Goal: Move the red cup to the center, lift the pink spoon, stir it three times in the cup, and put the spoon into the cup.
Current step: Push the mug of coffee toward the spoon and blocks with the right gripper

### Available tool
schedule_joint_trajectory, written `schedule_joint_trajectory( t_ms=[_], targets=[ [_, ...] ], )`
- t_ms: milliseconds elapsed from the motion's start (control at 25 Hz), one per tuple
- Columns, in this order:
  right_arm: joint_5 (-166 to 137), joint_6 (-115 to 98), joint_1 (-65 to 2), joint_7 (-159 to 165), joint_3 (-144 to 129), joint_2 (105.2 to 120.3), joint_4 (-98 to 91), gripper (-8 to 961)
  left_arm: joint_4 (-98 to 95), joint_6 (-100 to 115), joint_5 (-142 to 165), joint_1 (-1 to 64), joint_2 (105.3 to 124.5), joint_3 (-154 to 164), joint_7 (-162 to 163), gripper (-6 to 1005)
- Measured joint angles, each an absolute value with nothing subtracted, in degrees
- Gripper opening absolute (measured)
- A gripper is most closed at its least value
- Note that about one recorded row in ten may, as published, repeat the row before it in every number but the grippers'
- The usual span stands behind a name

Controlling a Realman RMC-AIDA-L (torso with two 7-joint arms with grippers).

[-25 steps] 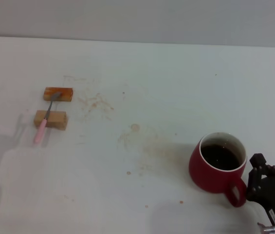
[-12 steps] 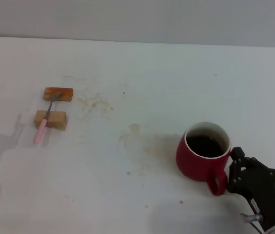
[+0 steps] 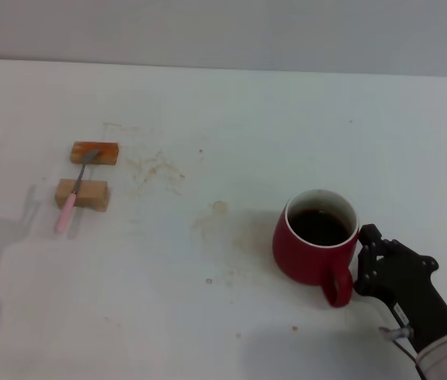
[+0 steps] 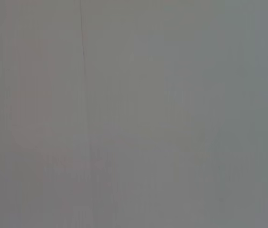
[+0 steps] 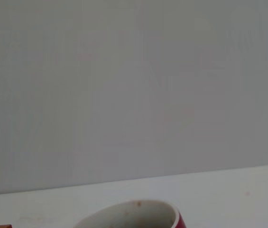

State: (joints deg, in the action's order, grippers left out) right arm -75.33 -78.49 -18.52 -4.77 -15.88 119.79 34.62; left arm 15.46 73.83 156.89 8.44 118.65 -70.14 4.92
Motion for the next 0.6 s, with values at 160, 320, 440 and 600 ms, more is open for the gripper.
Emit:
schedule_joint_trajectory(
  t_ms=[160,320,440,600],
  targets=[
    [-75.34,-77.28,-19.82,-3.17,-15.80,119.79,33.57,1,15.46,73.82,156.89,8.52,118.65,-70.14,4.94,803],
    [-75.33,-77.19,-20.53,-3.04,-15.63,119.79,33.16,1,15.46,73.82,156.89,8.53,118.65,-70.10,4.96,802],
    [-75.33,-77.67,-20.22,-3.03,-15.57,119.79,33.17,1,15.46,73.82,156.89,8.53,118.65,-69.98,4.97,802],
    [-75.32,-78.50,-18.56,-3.04,-15.59,119.79,33.49,1,15.46,73.83,156.89,8.53,118.65,-69.95,4.97,802]
  ],
)
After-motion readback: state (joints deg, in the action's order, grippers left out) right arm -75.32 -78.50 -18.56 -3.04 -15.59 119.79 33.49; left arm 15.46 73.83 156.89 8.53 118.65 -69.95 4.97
